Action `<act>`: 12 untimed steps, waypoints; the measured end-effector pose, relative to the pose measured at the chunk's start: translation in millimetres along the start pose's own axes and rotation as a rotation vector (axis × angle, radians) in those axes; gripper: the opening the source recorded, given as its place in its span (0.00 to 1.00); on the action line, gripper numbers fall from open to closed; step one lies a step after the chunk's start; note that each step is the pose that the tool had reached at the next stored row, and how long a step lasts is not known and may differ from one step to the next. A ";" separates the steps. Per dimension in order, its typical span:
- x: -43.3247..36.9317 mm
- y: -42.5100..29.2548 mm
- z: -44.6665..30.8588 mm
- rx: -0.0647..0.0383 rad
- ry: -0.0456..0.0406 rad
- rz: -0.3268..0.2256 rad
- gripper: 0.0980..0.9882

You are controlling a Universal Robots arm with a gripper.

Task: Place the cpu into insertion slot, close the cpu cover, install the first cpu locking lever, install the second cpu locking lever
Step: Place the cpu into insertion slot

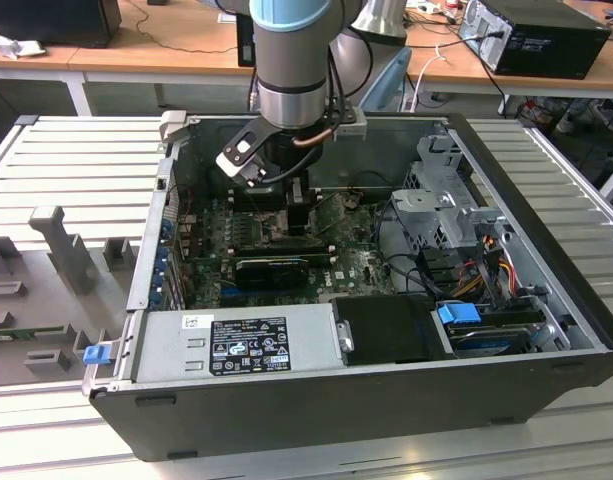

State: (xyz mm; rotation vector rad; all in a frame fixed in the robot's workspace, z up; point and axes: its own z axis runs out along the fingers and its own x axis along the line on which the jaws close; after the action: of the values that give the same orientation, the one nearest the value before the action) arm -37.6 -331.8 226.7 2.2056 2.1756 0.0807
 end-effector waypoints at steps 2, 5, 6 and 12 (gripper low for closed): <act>0.2 -1.1 0.9 0.000 0.0000 0.000 0.50; 0.6 -2.2 2.0 0.000 0.0000 0.000 0.50; 0.8 -2.6 2.4 0.000 0.0000 0.000 0.50; 3.0 -6.2 6.5 0.000 0.0001 0.000 0.50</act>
State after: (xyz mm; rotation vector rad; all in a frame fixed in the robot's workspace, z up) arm -43.3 -328.7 219.9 2.2056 2.1758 0.0807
